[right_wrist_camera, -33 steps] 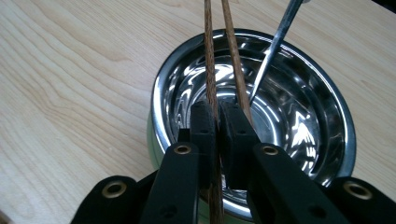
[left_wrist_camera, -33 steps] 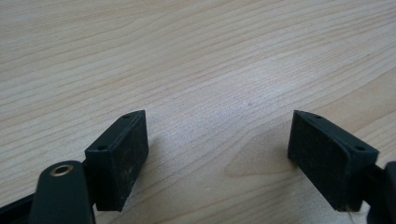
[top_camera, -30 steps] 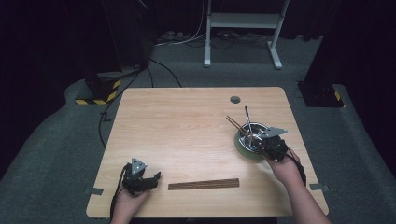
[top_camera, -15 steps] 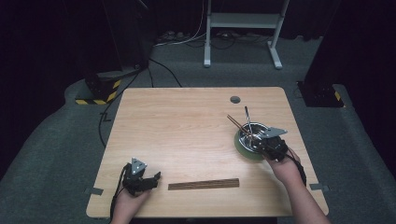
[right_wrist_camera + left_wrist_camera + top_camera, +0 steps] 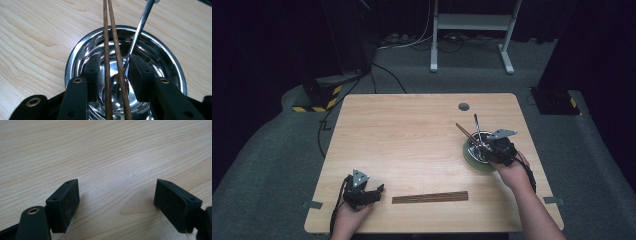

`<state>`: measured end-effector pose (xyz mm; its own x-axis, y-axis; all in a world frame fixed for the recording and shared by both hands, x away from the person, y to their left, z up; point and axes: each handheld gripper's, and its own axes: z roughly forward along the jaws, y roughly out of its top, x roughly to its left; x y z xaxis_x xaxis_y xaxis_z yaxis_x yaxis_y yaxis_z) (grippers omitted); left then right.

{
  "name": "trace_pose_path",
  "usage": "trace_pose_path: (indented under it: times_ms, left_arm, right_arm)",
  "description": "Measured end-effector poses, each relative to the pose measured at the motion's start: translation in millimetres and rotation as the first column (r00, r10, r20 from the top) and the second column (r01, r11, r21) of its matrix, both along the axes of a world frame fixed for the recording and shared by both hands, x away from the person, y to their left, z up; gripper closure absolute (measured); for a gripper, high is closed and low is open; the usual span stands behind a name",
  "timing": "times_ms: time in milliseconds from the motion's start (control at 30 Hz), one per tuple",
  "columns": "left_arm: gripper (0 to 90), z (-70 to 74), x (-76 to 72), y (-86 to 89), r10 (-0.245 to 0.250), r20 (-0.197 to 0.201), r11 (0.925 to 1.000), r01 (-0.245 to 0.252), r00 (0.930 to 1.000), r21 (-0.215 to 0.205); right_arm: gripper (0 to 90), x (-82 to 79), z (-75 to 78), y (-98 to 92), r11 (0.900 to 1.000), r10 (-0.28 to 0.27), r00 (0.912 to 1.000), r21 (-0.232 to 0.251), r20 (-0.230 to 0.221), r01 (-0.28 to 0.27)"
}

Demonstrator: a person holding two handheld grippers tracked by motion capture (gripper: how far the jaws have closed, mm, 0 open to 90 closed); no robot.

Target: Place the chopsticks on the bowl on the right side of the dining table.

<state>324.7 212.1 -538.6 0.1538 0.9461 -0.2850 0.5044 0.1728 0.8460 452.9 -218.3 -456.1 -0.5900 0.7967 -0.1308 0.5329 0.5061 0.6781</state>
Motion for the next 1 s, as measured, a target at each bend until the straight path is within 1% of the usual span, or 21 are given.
trace_pose_path:
  times_ms: [67, 133, 267, 300, 333, 367, 467, 500, 767, 800, 833, 867, 933, 1000]
  left_arm:
    - [20.5, 0.0, 0.0, 0.0, 0.000, 0.000, 1.0000, 0.000, 1.0000, 0.000]
    - [20.5, 0.0, 0.0, 0.0, 0.000, 0.000, 1.0000, 0.000, 1.0000, 0.000]
    - [20.5, 0.0, 0.0, 0.0, 0.000, 0.000, 1.0000, 0.000, 1.0000, 0.000]
    - [20.5, 0.0, -0.1, 0.0, 0.000, 0.000, 1.0000, 0.000, 1.0000, 0.001]
    - [20.5, 0.0, -0.1, 0.0, 0.000, 0.000, 1.0000, 0.000, 1.0000, 0.000]
    - [20.5, 0.0, -0.1, 0.0, 0.000, 0.000, 1.0000, 0.000, 1.0000, 0.001]
    - [20.5, 0.0, -0.1, 0.0, 0.000, 0.000, 1.0000, 0.000, 1.0000, 0.001]
    - [20.5, 0.0, -0.1, 0.0, 0.000, 0.000, 1.0000, 0.000, 1.0000, 0.000]
    - [20.6, 0.0, -0.1, 0.4, -0.003, 0.000, 1.0000, 0.003, 1.0000, 0.005]
    - [20.6, 0.0, -0.1, 0.6, -0.006, -0.001, 1.0000, 0.006, 1.0000, 0.008]
    - [20.6, 0.0, -0.1, 0.5, -0.005, -0.001, 1.0000, 0.005, 1.0000, 0.007]
    - [20.5, 0.0, -0.1, 0.2, -0.003, 0.000, 1.0000, 0.003, 1.0000, 0.003]
    - [20.6, 0.0, -0.1, 0.5, -0.006, -0.001, 1.0000, 0.006, 1.0000, 0.007]
    - [20.6, 0.0, -0.1, 0.4, -0.005, 0.000, 1.0000, 0.005, 1.0000, 0.006]
  right_arm:
    - [65.2, 3.2, -2.4, 2.7, 1.000, 0.009, 0.9998, -0.008, -0.018, -0.009]
    - [67.9, 5.1, -4.1, 5.0, 1.000, 0.010, 0.9998, -0.029, -0.015, -0.010]
    - [73.6, 7.3, -7.2, 8.8, 0.999, 0.008, 0.9994, -0.038, -0.033, -0.009]
    - [75.1, 8.1, -8.7, 9.3, 0.999, 0.009, 0.9996, -0.046, -0.028, -0.011]
    - [76.2, 8.3, -9.0, 9.2, 0.999, 0.015, 0.9992, -0.050, -0.036, -0.017]
    - [76.9, 8.5, -9.2, 8.9, 0.998, 0.019, 0.9993, -0.054, -0.034, -0.021]
    - [77.4, 8.0, -8.7, 8.2, 0.998, 0.028, 0.9989, -0.050, -0.038, -0.030]
    - [77.5, 7.8, -8.8, 7.9, 0.998, 0.035, 0.9989, -0.057, -0.030, -0.037]
    - [77.6, -0.5, -8.8, 11.8, 0.993, 0.100, 0.9948, -0.066, -0.020, -0.101]
    - [77.6, -1.8, -8.9, 12.3, 0.992, 0.107, 0.9939, -0.063, -0.025, -0.109]
    - [77.6, -2.6, -9.6, 12.7, 0.992, 0.110, 0.9938, -0.067, -0.014, -0.111]
    - [77.6, -3.6, -9.4, 12.5, 0.991, 0.115, 0.9931, -0.064, -0.022, -0.116]
    - [77.5, -4.7, -9.6, 11.9, 0.991, 0.123, 0.9922, -0.058, -0.024, -0.124]
    - [77.4, -5.2, -10.4, 11.6, 0.991, 0.118, 0.9929, -0.055, -0.015, -0.119]
